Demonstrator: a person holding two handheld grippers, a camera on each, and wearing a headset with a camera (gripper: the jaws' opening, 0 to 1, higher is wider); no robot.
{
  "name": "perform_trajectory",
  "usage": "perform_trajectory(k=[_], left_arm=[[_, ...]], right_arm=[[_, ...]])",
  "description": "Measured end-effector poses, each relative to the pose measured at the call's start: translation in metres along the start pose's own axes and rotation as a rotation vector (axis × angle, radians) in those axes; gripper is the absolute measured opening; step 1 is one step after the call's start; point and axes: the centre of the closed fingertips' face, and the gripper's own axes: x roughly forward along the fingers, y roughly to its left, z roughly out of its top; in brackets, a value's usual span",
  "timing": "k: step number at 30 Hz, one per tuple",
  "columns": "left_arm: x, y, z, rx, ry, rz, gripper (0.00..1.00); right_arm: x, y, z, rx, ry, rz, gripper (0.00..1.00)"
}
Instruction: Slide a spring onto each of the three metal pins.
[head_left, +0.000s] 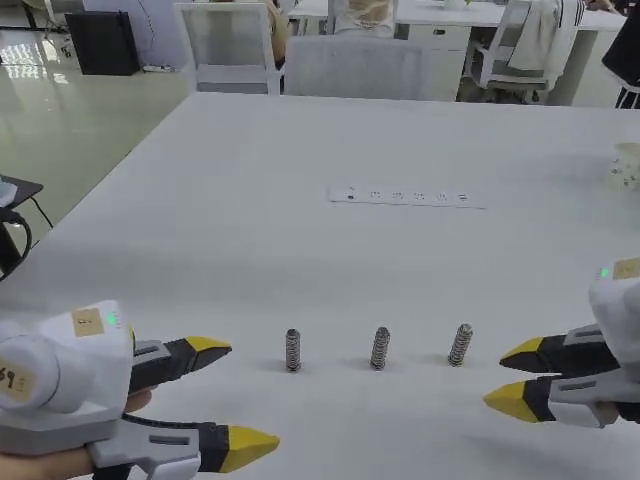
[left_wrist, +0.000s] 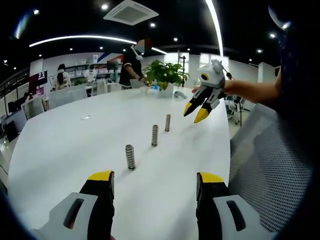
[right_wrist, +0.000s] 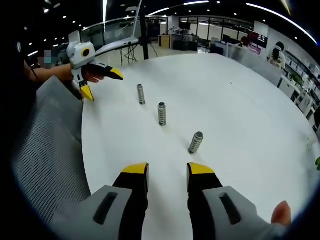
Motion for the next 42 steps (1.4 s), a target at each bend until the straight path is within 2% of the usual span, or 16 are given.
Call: perform_trajectory(k=[12, 18, 26, 31, 42], left_arm=[[0.001, 0.0, 0.0, -0.002, 0.006, 0.002, 0.62], [0.001, 0.0, -0.002, -0.005, 0.011, 0.004, 0.62], [0.002, -0.001, -0.003, -0.008, 0.012, 0.003, 0.63], [0.001, -0.001, -0.003, -0.008, 0.014, 0.001, 0.63], [0.002, 0.001, -0.004, -0.011, 0.018, 0.006, 0.65]], right_arm=[[-0.007, -0.012, -0.004, 0.018, -0.052, -0.033, 0.43], [-0.007, -0.009, -0.006, -0.01, -0.082, -0.019, 0.53], [-0.007, -0.011, -0.015, 0.002, -0.074, -0.019, 0.58], [-0.008, -0.013, -0.012, -0.012, -0.097, -0.028, 0.63], [-0.006, -0.008, -0.013, -0.015, -0.12, -0.008, 0.73]])
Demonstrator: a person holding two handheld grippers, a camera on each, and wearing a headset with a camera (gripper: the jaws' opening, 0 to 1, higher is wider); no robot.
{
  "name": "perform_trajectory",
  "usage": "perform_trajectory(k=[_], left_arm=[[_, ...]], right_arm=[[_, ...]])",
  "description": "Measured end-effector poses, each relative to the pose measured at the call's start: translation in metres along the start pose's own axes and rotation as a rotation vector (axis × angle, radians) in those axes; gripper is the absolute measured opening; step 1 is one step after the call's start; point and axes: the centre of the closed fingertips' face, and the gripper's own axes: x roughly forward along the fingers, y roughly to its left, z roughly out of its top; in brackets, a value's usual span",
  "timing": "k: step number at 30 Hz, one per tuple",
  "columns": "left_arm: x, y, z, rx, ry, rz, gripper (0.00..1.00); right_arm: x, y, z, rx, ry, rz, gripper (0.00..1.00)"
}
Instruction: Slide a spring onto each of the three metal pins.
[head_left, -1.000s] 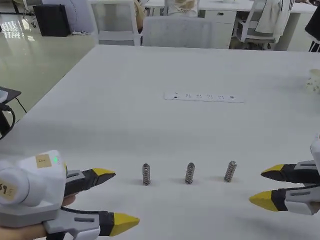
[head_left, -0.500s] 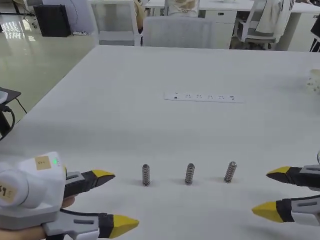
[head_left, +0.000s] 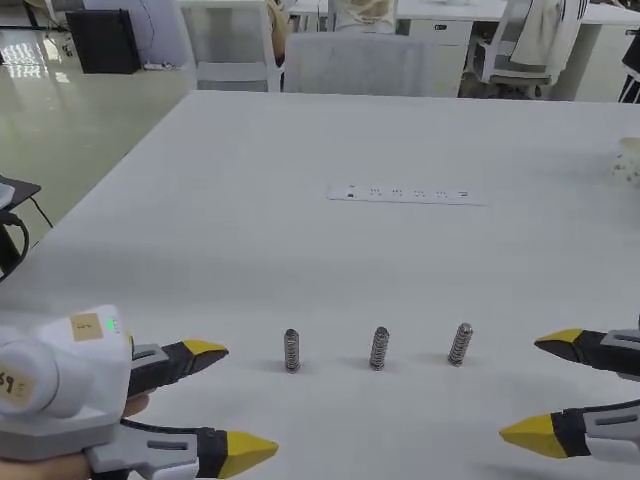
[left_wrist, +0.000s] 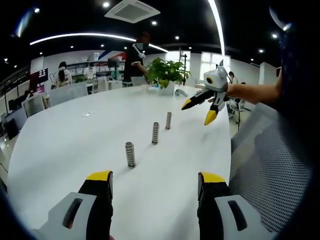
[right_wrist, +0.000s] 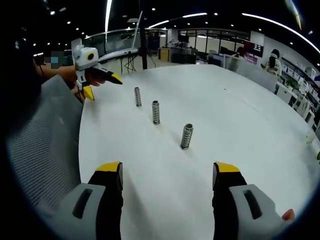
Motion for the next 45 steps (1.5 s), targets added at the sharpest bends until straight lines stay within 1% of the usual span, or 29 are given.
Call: perform_trajectory(k=[7, 11, 16, 19, 21, 28, 45], left_arm=[[0.0, 0.003, -0.001, -0.002, 0.003, 0.013, 0.67], [0.0, 0.008, -0.001, 0.013, 0.005, 0.032, 0.7], [0.0, 0.01, -0.003, 0.017, 0.008, 0.041, 0.72], [-0.001, 0.012, -0.002, 0.021, 0.01, 0.048, 0.74], [-0.001, 0.012, -0.002, 0.023, 0.011, 0.051, 0.75], [-0.001, 0.016, -0.003, 0.029, 0.019, 0.074, 0.8], [-0.002, 0.019, -0.002, 0.034, 0.026, 0.096, 0.86]], right_arm=[[0.001, 0.0, 0.001, -0.005, -0.008, 0.003, 0.74], [0.001, 0.001, 0.002, -0.017, -0.014, 0.008, 0.75], [0.002, 0.001, 0.002, -0.016, -0.011, 0.012, 0.76], [0.001, 0.0, 0.003, -0.02, -0.021, 0.012, 0.76], [0.001, 0.0, 0.002, -0.028, -0.015, 0.011, 0.75], [0.001, 0.001, 0.003, -0.037, -0.017, 0.009, 0.76], [0.001, 0.002, 0.004, -0.036, -0.023, 0.007, 0.76]])
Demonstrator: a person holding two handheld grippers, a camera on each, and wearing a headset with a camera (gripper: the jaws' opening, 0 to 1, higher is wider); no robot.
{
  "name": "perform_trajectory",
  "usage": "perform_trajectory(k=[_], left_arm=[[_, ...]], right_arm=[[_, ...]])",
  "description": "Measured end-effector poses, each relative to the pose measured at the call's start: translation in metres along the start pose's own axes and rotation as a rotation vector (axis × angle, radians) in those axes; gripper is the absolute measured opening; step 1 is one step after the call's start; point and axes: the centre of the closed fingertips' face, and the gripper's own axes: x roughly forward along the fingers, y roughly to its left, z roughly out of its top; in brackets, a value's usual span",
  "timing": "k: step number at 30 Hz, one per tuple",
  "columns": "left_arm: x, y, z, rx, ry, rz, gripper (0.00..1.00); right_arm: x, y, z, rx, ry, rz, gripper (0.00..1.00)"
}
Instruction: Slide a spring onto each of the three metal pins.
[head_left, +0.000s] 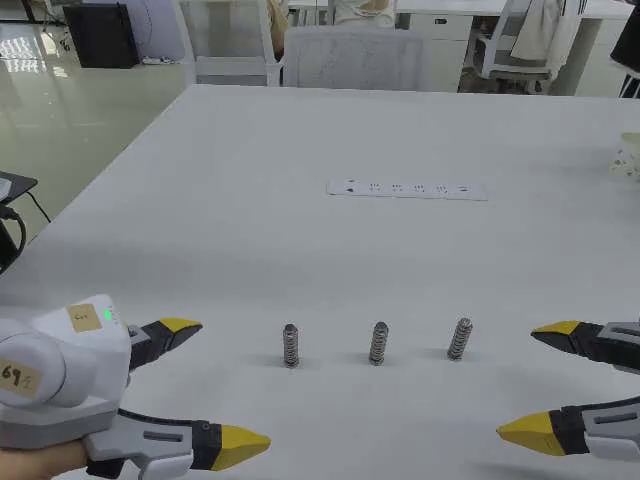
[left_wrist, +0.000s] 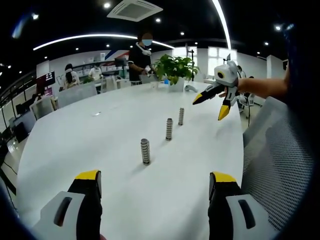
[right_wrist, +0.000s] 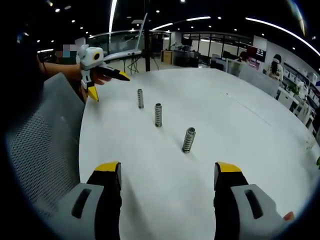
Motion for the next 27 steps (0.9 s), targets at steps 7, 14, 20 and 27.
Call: perform_trajectory(k=[7, 14, 20, 27], left_arm=[[0.0001, 0.0009, -0.0002, 0.003, 0.001, 0.003, 0.87], [0.0001, 0.0014, -0.0011, 0.001, 0.004, 0.002, 0.88], [0.0007, 0.0026, -0.0018, 0.003, 0.007, -0.001, 0.89], [0.0017, 0.0016, -0.0023, 0.007, 0.011, -0.011, 0.89]], right_arm=[[-0.0008, 0.0005, -0.0009, 0.002, 0.004, 0.001, 0.75], [-0.0009, 0.0009, -0.0014, 0.004, 0.007, 0.003, 0.75], [-0.0006, 0.0017, -0.0015, 0.003, 0.01, 0.005, 0.75], [-0.0017, 0.0017, -0.0023, 0.003, 0.013, 0.004, 0.75]])
